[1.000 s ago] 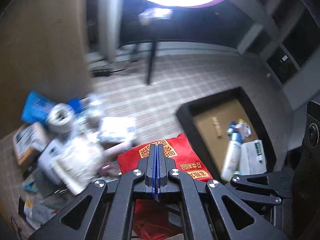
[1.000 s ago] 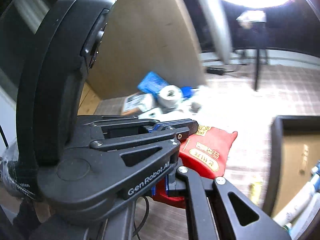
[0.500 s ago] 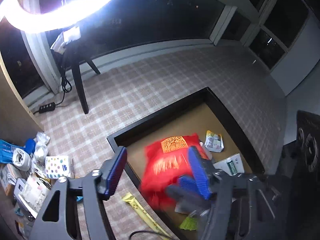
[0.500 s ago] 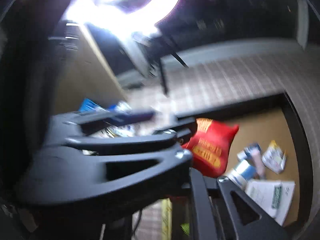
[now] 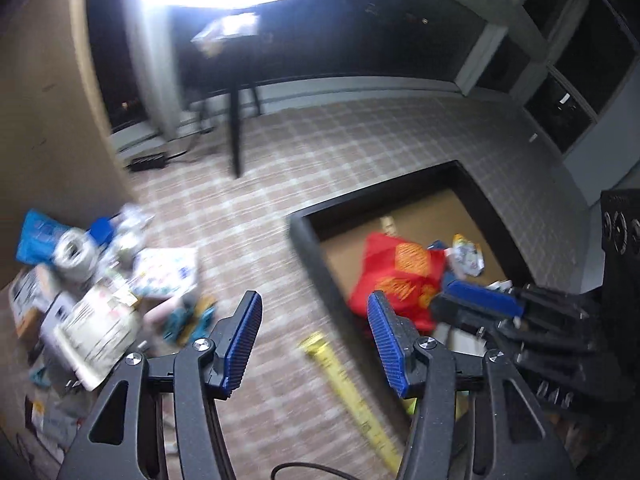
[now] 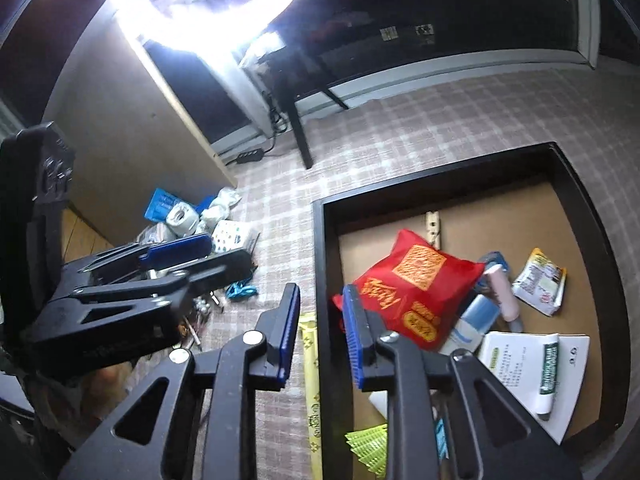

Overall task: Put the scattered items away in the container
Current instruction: 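Move both grippers back over the pile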

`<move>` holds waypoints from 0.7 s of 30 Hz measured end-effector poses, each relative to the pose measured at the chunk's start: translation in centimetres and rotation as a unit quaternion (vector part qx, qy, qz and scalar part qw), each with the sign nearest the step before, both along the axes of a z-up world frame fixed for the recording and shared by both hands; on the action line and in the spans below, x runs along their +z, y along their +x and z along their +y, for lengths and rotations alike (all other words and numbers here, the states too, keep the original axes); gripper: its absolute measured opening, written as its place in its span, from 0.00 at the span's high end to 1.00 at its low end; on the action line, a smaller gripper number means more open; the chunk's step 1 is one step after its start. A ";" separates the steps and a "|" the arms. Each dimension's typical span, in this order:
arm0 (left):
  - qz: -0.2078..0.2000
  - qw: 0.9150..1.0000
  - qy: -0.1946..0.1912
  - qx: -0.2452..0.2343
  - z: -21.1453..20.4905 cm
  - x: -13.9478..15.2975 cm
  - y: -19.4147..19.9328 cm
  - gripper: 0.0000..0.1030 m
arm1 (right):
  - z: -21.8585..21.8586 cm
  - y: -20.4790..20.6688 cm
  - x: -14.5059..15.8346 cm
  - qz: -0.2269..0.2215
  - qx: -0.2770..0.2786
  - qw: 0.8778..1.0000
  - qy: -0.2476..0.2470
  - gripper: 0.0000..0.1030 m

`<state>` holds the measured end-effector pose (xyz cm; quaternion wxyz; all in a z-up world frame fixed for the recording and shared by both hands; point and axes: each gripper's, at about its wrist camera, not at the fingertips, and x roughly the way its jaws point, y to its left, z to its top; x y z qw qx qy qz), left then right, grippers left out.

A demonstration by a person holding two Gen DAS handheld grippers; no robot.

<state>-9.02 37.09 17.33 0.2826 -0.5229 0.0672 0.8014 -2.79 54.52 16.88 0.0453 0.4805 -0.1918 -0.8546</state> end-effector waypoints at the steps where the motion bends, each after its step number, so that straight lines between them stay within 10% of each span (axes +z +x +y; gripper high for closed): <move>1: 0.001 1.000 0.000 0.012 -1.4 -0.1 0.1 0.50 | -0.5 -0.1 -0.2 0.000 0.005 1.000 0.003 0.72; 12: -0.051 0.981 0.019 0.184 -17.9 -3.5 -2.6 0.50 | -6.8 -2.4 -3.2 -0.025 0.071 0.997 -0.015 0.71; 21: -0.080 0.971 0.029 0.223 -20.7 -6.1 -5.0 0.50 | -11.8 -5.8 -4.0 -0.035 0.123 0.992 -0.006 0.71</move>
